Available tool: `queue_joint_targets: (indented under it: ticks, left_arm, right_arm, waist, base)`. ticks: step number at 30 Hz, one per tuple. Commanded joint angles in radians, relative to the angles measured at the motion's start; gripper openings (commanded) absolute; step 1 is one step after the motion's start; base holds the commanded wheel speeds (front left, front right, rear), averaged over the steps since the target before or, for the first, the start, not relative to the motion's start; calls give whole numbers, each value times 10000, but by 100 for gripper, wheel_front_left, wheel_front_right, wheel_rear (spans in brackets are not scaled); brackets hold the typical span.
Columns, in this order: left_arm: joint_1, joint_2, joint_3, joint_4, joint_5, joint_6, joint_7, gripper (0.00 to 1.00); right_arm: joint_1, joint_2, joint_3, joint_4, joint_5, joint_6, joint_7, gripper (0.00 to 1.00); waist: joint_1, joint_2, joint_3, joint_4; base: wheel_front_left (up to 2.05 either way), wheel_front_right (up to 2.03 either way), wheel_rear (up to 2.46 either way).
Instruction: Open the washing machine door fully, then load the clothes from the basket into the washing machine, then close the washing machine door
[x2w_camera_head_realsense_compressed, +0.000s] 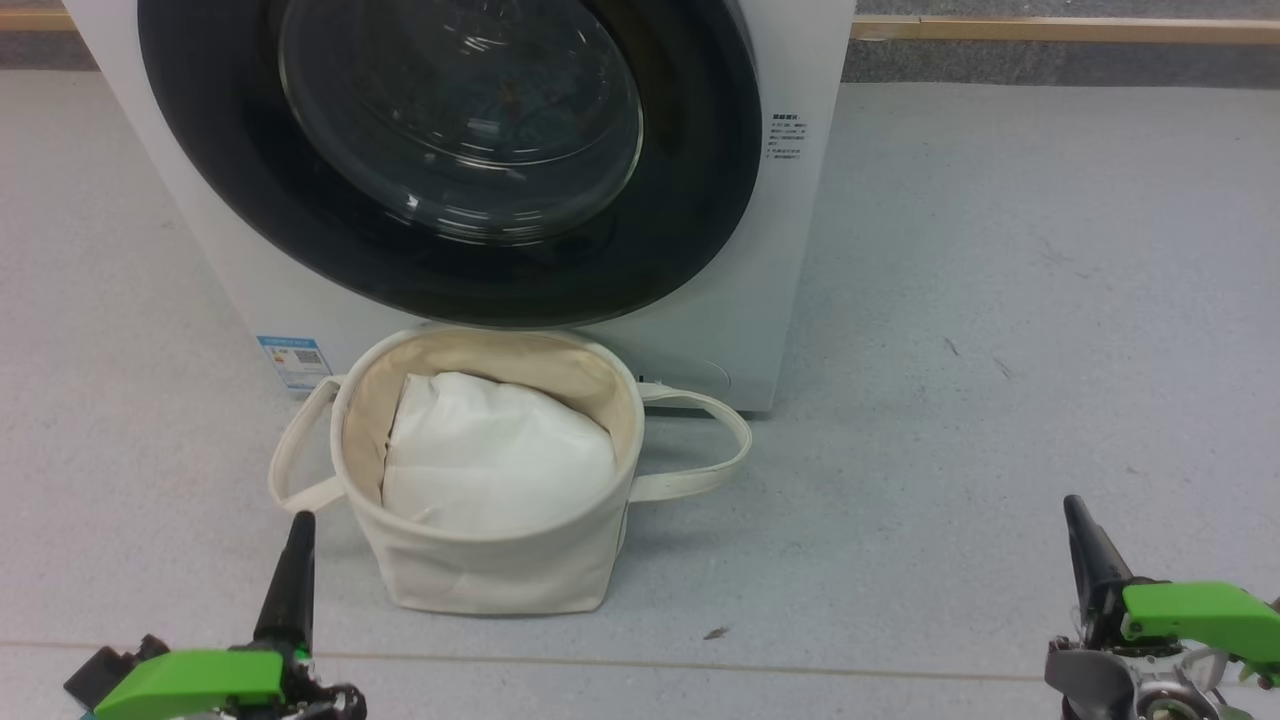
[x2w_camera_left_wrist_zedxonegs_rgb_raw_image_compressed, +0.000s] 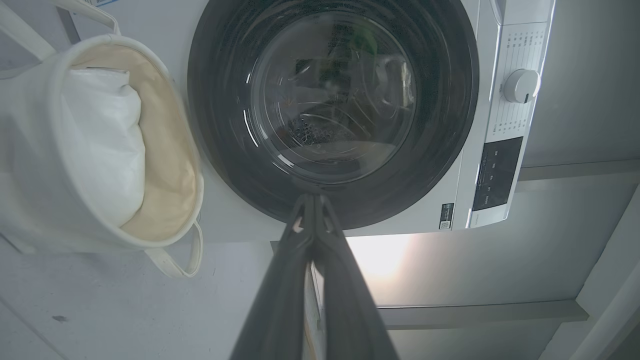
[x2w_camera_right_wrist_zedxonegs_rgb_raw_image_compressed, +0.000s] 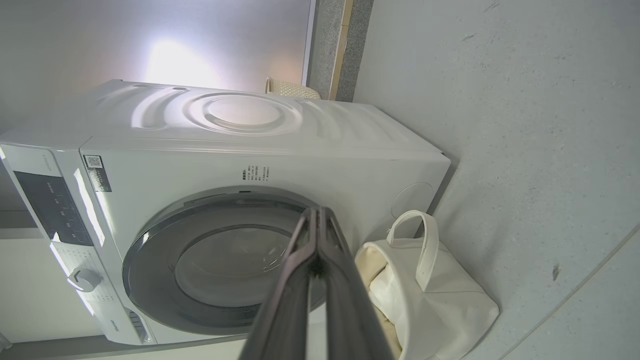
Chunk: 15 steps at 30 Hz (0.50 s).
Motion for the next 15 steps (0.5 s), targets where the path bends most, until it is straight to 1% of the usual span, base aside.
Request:
queue_joint_targets:
  ticks: [1,13,15]
  left_arm:
    - [-245,41,406,-465,-216,38,80,0]
    - [-140,-135,636,-727,-1205,43,433,0]
    - [-136,-142,646,-739,-1249,43,448,0]
  right_arm:
    - [-239,31,133,-412,261,0,149,0]
    - [-216,179,-64,-495,1386,0,504,0]
    - [-215,186,-73,-498,1436,0,520,0]
  waist:
    - [0,1,-5,-9]
    - [0,1,-47,-87]
    - [0,1,-49,-90]
  base:
    - [0,0,0]
    - [0,0,0]
    - [0,0,0]
